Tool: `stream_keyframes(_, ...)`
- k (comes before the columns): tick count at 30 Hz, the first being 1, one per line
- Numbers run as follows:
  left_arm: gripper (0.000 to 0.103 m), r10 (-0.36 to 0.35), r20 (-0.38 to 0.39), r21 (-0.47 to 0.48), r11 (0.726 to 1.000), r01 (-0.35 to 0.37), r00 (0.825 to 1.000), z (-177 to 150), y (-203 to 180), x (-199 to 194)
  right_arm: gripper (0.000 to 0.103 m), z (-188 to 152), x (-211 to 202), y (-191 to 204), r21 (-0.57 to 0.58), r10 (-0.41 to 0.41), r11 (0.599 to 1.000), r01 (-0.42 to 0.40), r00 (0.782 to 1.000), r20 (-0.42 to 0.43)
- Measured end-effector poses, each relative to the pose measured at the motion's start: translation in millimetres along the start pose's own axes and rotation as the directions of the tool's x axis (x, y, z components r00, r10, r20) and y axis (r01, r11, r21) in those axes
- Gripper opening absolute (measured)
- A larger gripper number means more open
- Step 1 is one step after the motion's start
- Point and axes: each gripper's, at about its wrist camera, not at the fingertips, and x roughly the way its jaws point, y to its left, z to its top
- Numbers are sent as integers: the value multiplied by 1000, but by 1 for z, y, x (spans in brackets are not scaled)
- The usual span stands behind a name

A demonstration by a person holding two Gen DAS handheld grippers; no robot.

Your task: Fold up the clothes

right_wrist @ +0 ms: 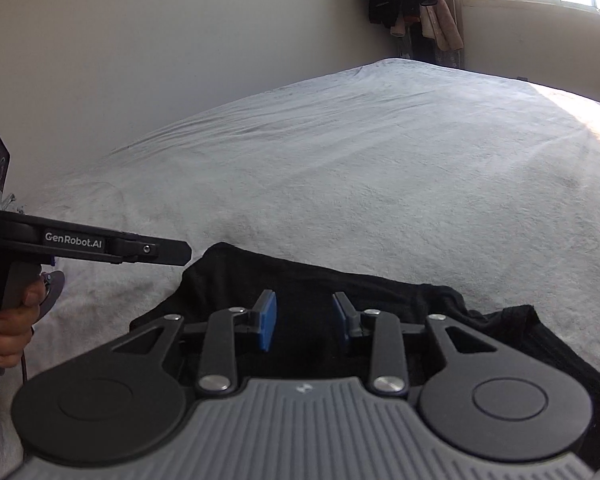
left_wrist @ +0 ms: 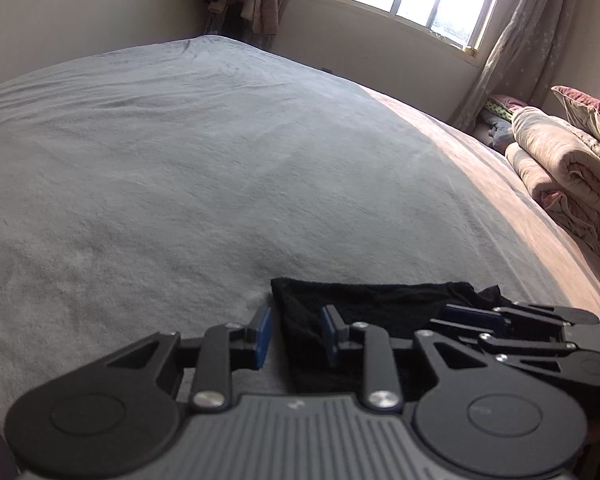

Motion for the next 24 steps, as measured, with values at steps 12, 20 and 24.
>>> stream_keyframes(12,38,120,-104,405,912,-68,987,-26,-30,0,36,-5,9,0,-1,-35,999,35,999,-16)
stream_keyframes(20,45,67,0,253,965,-64,998,-5,-16,-26,37,-1,0,-9,69,-62,996,59,998,33)
stream_keyframes(24,51,-175,86,145,976,161,981,-3,-11,-20,36,-1,-1,-14,83,-130,989,125,990,60)
